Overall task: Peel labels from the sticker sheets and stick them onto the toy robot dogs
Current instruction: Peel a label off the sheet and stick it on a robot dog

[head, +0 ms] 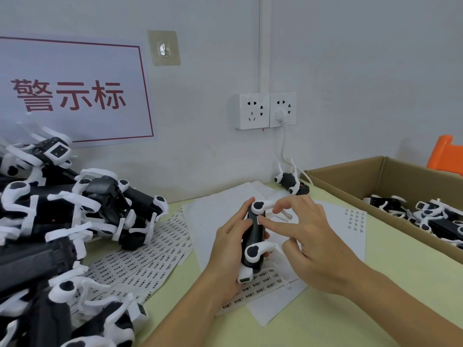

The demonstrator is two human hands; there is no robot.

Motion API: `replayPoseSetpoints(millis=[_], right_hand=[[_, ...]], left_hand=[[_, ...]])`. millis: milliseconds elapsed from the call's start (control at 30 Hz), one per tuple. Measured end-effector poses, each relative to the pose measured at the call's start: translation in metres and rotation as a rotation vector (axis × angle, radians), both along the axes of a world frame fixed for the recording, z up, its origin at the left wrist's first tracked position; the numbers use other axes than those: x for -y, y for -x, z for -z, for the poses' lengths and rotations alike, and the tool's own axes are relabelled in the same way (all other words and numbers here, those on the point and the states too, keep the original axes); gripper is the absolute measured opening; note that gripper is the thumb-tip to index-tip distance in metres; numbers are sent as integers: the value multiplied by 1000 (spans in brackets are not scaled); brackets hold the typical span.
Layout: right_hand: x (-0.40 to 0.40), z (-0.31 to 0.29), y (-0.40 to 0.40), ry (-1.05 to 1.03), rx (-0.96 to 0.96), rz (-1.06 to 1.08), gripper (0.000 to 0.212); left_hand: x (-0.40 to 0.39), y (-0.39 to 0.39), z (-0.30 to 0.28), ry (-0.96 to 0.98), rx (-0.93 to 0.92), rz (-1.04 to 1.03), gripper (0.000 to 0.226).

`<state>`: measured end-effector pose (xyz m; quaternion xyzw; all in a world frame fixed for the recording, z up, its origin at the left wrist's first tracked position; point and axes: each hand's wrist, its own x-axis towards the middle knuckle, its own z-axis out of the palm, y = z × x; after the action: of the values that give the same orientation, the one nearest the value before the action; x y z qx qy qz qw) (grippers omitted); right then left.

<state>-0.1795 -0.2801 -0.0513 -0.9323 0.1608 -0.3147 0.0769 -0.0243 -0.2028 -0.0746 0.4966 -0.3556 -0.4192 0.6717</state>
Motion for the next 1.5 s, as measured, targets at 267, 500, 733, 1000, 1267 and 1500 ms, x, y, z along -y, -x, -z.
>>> replayPoseSetpoints(millis=[267,500,733,1000,1267,1500], right_hand=[[0,-1,-1,-55,4,-31,55],[0,1,-1,-92,28,-76,53],[-2,7,-4,-46,218,-16,50],[2,8,-5,-100,208,-21,45],[8,-5,-2,-666,352,-27,37],[8,-11,-1,-848,284,-163,21]], left_hand=[[1,0,1,0,-13,-8,47],[2,-1,2,9,-24,-10,47],[0,0,1,19,3,-1,45],[-6,2,-3,34,-53,68,49],[-10,5,-6,32,-33,223,56],[-12,3,-7,56,-23,259,52]])
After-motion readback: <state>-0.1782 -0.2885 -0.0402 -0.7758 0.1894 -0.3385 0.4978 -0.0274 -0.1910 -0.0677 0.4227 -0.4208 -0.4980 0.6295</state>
